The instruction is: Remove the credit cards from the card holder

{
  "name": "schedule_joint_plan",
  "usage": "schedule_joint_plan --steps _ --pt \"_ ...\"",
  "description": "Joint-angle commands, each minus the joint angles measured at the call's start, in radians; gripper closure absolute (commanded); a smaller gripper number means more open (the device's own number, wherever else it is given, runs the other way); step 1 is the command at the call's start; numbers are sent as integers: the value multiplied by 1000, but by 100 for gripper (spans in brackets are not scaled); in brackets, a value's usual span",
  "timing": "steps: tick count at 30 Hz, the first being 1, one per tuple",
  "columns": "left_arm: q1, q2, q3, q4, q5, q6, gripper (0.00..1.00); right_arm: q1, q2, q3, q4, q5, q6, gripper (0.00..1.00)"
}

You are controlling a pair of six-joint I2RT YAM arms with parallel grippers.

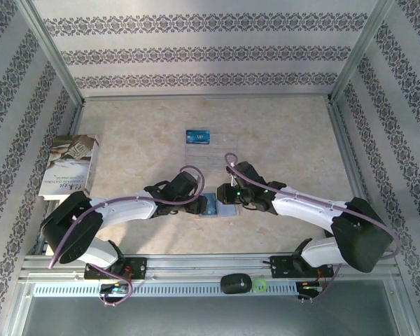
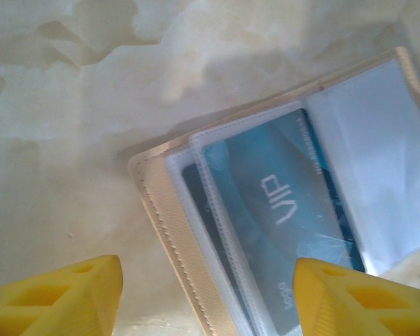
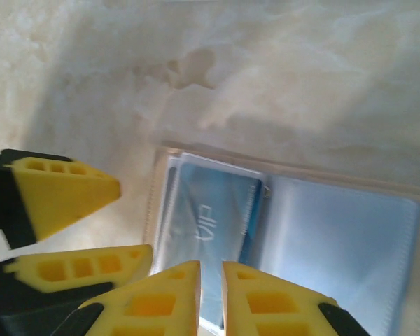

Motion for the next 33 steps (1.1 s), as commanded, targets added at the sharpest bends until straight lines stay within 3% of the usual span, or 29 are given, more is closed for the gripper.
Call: schedule_joint_plan --steps 1,8,13,20,24,33 --pt "-8 27 25 34 -36 31 34 -9 60 23 21 -118 -1 83" --pt "-1 72 35 60 -27 37 31 -18 152 32 34 -148 31 84" --pt "10 65 21 33 -54 16 40 -27 182 29 40 -154 40 82" --pt "25 50 -18 37 -64 -4 41 -36 203 26 44 -148 47 79" --pt "35 86 -14 14 -70 -10 46 -43 207 23 44 -143 49 79" --pt "37 112 -45 44 -3 -34 49 -46 249 22 103 -199 62 79"
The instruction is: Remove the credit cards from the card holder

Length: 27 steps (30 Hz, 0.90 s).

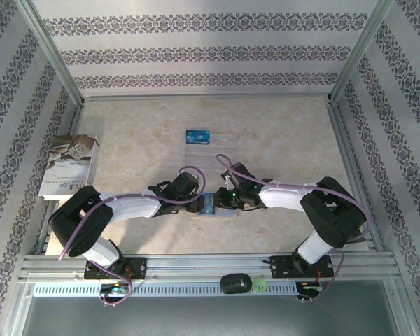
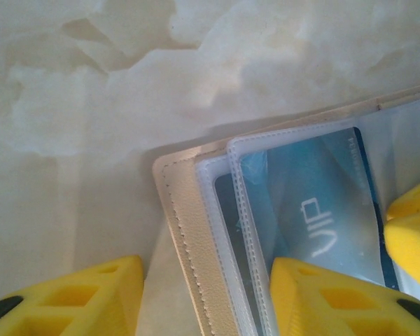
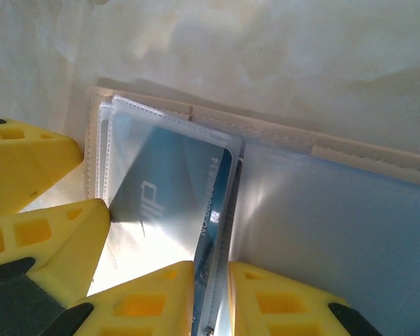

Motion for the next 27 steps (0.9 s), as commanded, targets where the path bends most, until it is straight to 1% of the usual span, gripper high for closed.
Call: schedule_joint_plan --steps 1,4,8,13,16,21,27 --pt "13 46 -39 -20 30 -23 49 -7 26 9 42 -32 24 79" --pt "8 54 -43 -6 52 -37 50 -7 43 9 63 -45 37 79" --pt "2 58 -41 -18 53 -35 52 -9 63 3 90 -62 58 81" --pt "2 46 -44 -32 43 -39 52 -19 33 -24 91 -23 69 94" --pt "2 43 -47 -31 43 -44 52 -28 14 -40 96 -11 72 100" --pt "2 34 -52 -41 35 -49 53 -38 -22 -66 90 14 78 100" --pt "1 26 -60 -47 34 -52 54 -59 -81 -103 39 57 75 100"
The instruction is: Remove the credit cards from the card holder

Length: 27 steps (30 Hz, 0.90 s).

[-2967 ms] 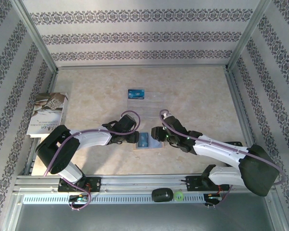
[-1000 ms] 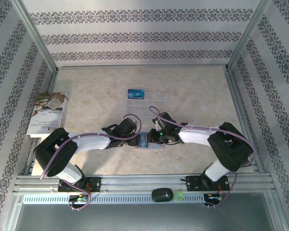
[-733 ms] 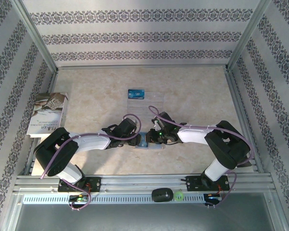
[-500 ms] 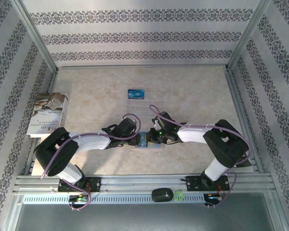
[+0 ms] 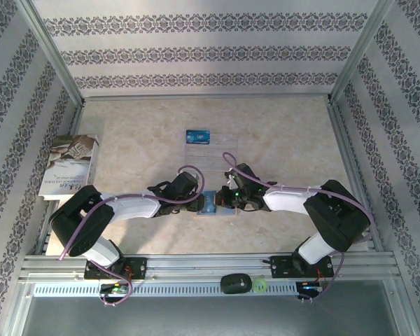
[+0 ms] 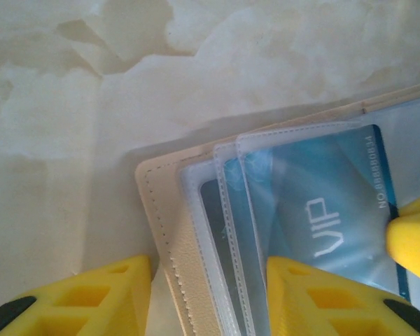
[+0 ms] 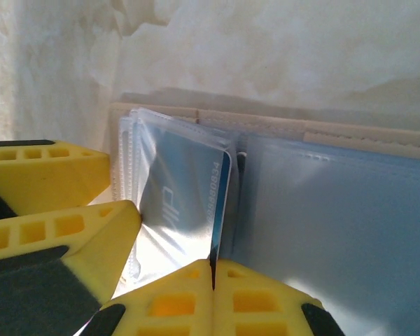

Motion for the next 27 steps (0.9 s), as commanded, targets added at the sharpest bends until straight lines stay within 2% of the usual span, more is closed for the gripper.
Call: schedule_joint_plan --steps 1,10,18,20,27 --pt "0 24 -44 -89 15 -7 55 -33 -36 -37 -78 82 -1 100" --pt "0 23 -43 -90 23 -11 55 -39 -41 -36 -103 73 -36 100" --pt "0 -96 -56 -62 27 0 33 -13 -31 1 -52 34 -39 100" --pt "0 -94 -45 -61 38 12 30 -4 -23 11 -46 32 -36 97" --pt "0 -46 -17 -44 29 25 29 5 -35 13 -43 27 -40 79"
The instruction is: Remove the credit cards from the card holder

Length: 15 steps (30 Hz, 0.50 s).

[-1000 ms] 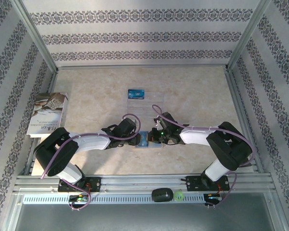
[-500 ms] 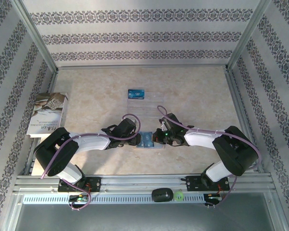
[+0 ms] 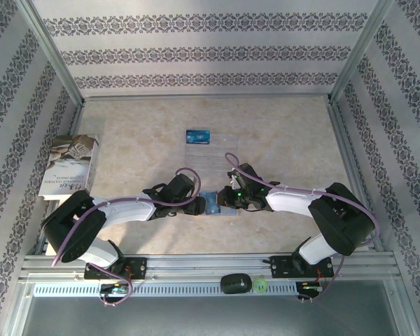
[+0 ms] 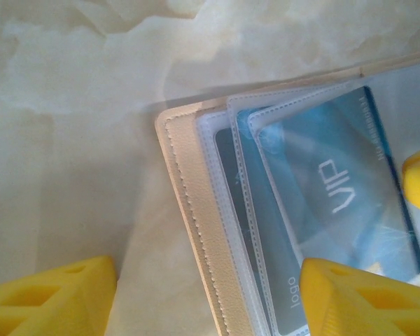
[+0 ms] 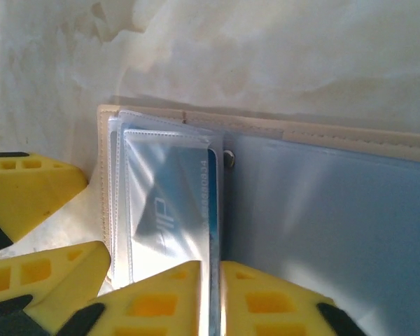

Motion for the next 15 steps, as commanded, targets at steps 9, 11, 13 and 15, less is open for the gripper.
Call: schedule_joint_plan --steps 9,11,13,15 --pt "0 4 52 -15 -35 72 23 11 -103 0 -39 58 -51 70" --pt "-2 17 61 -15 -34 79 22 6 -83 9 -37 25 -53 72" --pt "-1 40 75 -21 -36 86 21 9 -60 15 -32 14 -45 73" --pt "-3 63 81 -24 -50 89 22 11 -40 12 -11 1 -38 73"
